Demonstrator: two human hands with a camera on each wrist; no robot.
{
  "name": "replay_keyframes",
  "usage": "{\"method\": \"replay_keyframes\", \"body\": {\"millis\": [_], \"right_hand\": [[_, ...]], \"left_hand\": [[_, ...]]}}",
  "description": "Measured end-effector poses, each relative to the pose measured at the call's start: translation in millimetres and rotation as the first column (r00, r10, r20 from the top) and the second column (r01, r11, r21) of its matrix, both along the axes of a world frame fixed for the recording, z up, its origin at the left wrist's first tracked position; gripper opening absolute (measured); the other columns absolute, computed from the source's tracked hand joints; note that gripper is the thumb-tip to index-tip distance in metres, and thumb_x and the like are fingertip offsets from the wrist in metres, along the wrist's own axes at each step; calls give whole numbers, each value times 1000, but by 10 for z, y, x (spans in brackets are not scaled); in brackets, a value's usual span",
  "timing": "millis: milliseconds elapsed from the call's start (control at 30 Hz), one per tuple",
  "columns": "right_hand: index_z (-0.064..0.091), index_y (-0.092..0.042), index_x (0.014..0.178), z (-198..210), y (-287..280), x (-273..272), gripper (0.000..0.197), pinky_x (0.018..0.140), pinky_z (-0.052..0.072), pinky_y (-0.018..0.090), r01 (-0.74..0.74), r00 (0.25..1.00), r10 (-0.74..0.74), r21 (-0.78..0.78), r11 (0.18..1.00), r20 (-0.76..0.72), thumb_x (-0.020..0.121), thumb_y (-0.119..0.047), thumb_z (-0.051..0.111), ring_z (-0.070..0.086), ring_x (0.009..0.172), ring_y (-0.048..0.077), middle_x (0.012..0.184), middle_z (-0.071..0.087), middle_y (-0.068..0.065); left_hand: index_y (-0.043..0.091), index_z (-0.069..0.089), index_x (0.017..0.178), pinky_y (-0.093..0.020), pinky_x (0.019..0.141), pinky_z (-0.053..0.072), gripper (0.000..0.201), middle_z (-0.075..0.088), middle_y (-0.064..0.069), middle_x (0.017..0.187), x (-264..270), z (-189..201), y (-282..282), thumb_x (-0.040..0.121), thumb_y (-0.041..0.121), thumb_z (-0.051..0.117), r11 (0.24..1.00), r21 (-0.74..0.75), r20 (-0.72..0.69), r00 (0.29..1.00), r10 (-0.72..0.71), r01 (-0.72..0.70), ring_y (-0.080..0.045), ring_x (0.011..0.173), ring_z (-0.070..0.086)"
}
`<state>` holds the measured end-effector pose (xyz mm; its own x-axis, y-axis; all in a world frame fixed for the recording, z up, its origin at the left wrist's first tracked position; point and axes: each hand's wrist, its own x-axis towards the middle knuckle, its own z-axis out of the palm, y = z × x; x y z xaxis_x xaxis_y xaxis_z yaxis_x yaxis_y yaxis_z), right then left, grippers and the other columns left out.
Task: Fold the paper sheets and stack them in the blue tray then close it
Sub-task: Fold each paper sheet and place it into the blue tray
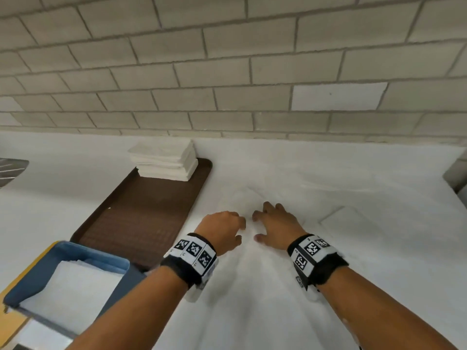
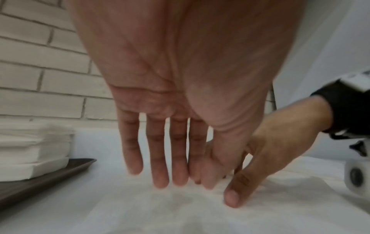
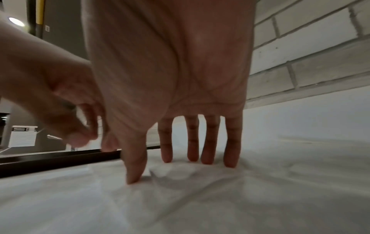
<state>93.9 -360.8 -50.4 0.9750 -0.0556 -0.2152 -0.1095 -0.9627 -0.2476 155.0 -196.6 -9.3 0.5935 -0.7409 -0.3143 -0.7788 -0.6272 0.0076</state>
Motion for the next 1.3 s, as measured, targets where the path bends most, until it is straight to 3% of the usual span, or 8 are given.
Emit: {"method": "replay_keyframes", "body": {"millis": [100,367,600,767,967,1133,1200,1300], "right_hand": [[52,-23,127,-12,39,40,34,73,41,33,1,999,2,-51,999,54,93,-25,55,45,115,29,127,46,5],[57,-19,123,122,-156,-42,29,76,44,32,172,979,-180,77,982,101,97,-21,43,59,102,31,119,60,10],[52,-19,99,428,-434,-400,8,71,49,31,402,775,-561,457,793,293,92,-19,57,57,73,24,102,62,3],[55,-18,100,481,-393,-642,12,74,46,27,387,644,-670,598,701,369,91,-24,62,61,85,20,101,64,-2],[55,-24,90,508,-317,-723,11,73,55,37,411,583,-694,584,700,422,88,-29,65,63,82,21,94,66,-4],[54,-25,87,543,-224,-781,11,68,56,39,388,583,-684,590,708,438,87,-28,65,62,77,20,87,65,-2],[54,-24,86,570,-130,-833,10,68,56,38,359,586,-679,610,707,442,87,-25,64,63,77,17,86,64,-5],[53,-23,86,617,96,-906,12,70,55,37,296,599,-651,627,721,466,87,-21,65,62,81,5,97,61,-13]], "left_hand": [[25,60,130,-39,94,52,33,61,4,129,20,-109,-79,99,34,57,997,-23,-27,997,-69,69,-20,119,58],[26,57,125,-34,89,45,31,63,5,115,94,-346,-14,98,41,58,990,-93,-29,993,-112,109,-21,106,60],[20,68,103,-32,77,37,16,66,1,104,81,-433,39,96,27,55,956,-224,137,977,-160,188,-25,97,60],[20,58,118,-30,89,40,29,57,3,123,26,-455,68,98,41,56,970,-207,10,992,-126,125,-20,110,54],[20,62,115,-31,72,46,21,57,-2,121,-80,-419,-7,103,30,48,969,-166,107,980,-169,185,-24,106,56],[16,65,112,-32,82,45,21,58,-3,122,-164,-424,-9,101,27,51,943,-284,127,981,-145,176,-26,105,57],[11,60,103,-32,79,46,14,62,-5,108,-225,-342,4,100,22,52,849,-529,-18,1000,-9,-2,-27,92,59],[12,49,86,-24,62,38,16,53,-3,75,-297,-158,31,102,14,47,458,-726,-485,854,186,-512,-20,66,47]]}}
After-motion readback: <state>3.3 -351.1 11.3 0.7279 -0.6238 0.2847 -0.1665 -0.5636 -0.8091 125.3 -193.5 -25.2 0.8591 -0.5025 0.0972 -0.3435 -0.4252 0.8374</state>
